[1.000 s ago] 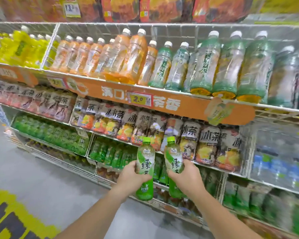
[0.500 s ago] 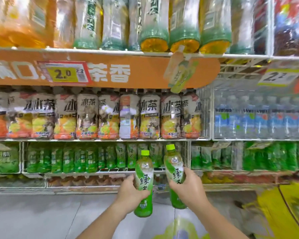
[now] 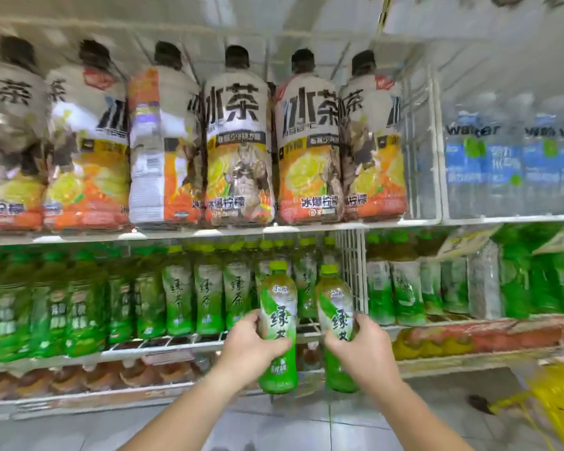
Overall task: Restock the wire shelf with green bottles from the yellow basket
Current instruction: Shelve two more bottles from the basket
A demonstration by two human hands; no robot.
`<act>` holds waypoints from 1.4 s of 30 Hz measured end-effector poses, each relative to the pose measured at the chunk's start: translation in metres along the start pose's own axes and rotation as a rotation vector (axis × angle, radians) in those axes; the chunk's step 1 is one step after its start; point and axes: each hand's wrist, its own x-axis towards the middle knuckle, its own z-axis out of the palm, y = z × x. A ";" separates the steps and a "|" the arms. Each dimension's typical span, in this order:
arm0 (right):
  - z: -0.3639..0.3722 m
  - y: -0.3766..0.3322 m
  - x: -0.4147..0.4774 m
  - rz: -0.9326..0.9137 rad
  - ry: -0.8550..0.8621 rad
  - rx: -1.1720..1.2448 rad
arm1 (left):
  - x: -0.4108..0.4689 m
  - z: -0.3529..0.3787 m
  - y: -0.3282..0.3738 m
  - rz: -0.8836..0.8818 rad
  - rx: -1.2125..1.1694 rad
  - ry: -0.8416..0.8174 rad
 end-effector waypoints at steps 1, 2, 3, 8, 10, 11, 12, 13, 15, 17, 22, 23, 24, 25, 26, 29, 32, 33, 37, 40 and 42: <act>0.007 0.008 0.016 -0.003 0.012 -0.011 | 0.019 0.008 -0.009 0.014 0.012 0.021; 0.017 0.018 0.033 -0.005 0.016 -0.023 | 0.040 0.016 -0.019 0.024 0.027 0.029; 0.024 0.024 0.048 -0.011 0.025 -0.028 | 0.060 0.023 -0.027 0.038 0.048 0.037; 0.046 0.039 0.108 -0.035 0.068 0.049 | 0.104 0.045 -0.025 0.159 0.097 0.095; 0.050 0.043 0.122 -0.088 0.113 0.057 | 0.117 0.054 -0.029 0.221 0.036 0.126; 0.051 0.044 0.126 -0.120 0.139 0.064 | 0.123 0.058 -0.031 0.252 0.004 0.136; 0.054 0.045 0.130 -0.144 0.157 0.078 | 0.126 0.062 -0.031 0.271 -0.022 0.150; 0.056 0.046 0.133 -0.165 0.174 0.100 | 0.130 0.065 -0.032 0.297 -0.041 0.169; 0.061 0.049 0.141 -0.186 0.191 0.168 | 0.138 0.071 -0.033 0.334 -0.068 0.197; 0.068 0.053 0.147 -0.190 0.172 0.220 | 0.141 0.076 -0.036 0.362 -0.056 0.199; 0.083 0.064 0.162 -0.197 0.132 0.252 | 0.133 0.090 -0.042 0.438 0.065 0.225; 0.084 0.064 0.162 -0.211 0.139 0.248 | 0.131 0.094 -0.043 0.448 0.083 0.248; 0.085 0.065 0.163 -0.218 0.149 0.247 | 0.131 0.098 -0.042 0.457 0.096 0.278; 0.085 0.064 0.163 -0.228 0.161 0.241 | 0.131 0.102 -0.042 0.458 0.111 0.295; 0.085 0.064 0.163 -0.231 0.161 0.242 | 0.131 0.106 -0.042 0.457 0.126 0.305; 0.084 0.065 0.161 -0.255 0.147 0.255 | 0.133 0.113 -0.041 0.438 0.138 0.334; 0.086 0.067 0.161 -0.252 0.105 0.288 | 0.137 0.116 -0.041 0.402 0.196 0.363; 0.088 0.069 0.162 -0.246 0.094 0.300 | 0.137 0.118 -0.040 0.384 0.200 0.364; 0.095 0.071 0.168 -0.248 0.074 0.290 | 0.134 0.122 -0.036 0.287 0.228 0.367; 0.100 0.076 0.173 -0.256 0.088 0.276 | 0.137 0.123 -0.037 0.268 0.305 0.395; 0.099 0.077 0.173 -0.240 0.088 0.289 | 0.132 0.121 -0.033 0.282 0.327 0.391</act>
